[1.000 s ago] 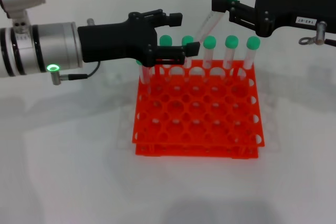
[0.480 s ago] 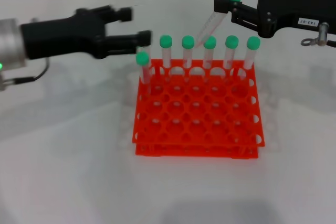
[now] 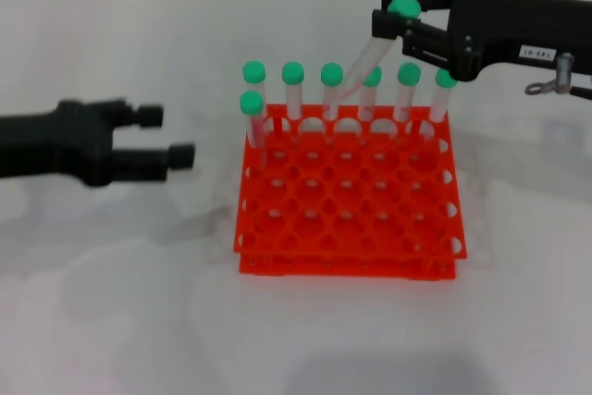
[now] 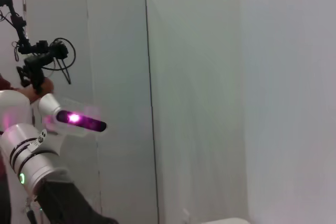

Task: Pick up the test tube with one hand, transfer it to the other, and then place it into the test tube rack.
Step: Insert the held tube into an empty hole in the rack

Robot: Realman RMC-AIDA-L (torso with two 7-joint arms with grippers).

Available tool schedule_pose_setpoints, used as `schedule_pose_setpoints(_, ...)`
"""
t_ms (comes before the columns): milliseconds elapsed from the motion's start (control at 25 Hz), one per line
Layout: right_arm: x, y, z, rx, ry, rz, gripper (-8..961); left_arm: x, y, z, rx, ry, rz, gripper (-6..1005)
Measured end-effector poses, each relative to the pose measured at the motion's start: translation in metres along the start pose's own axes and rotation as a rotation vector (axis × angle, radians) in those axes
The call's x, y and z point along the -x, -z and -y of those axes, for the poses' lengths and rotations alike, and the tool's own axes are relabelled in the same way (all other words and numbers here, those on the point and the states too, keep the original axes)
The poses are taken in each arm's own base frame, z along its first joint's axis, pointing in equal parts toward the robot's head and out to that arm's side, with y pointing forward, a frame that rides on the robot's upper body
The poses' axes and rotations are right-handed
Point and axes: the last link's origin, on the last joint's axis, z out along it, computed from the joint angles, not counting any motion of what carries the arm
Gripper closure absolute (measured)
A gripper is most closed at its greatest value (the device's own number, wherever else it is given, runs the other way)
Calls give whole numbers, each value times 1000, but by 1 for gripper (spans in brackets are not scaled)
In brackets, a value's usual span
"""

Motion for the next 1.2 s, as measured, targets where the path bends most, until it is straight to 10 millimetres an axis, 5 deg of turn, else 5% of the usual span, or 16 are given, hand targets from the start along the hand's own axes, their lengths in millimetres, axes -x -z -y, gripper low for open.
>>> schedule_pose_setpoints(520,-7,-15,-12,46,-50,-14,666,44,20,5,-77,52,212,133)
schedule_pose_setpoints(880,-10,-49,-7,-3,-42,-69,662,55,35,14,-101,28,186,134)
schedule_pose_setpoints(1200,-8,-58,-3,-14,-55,-92,659,55,32,13,-90,-7,184,135)
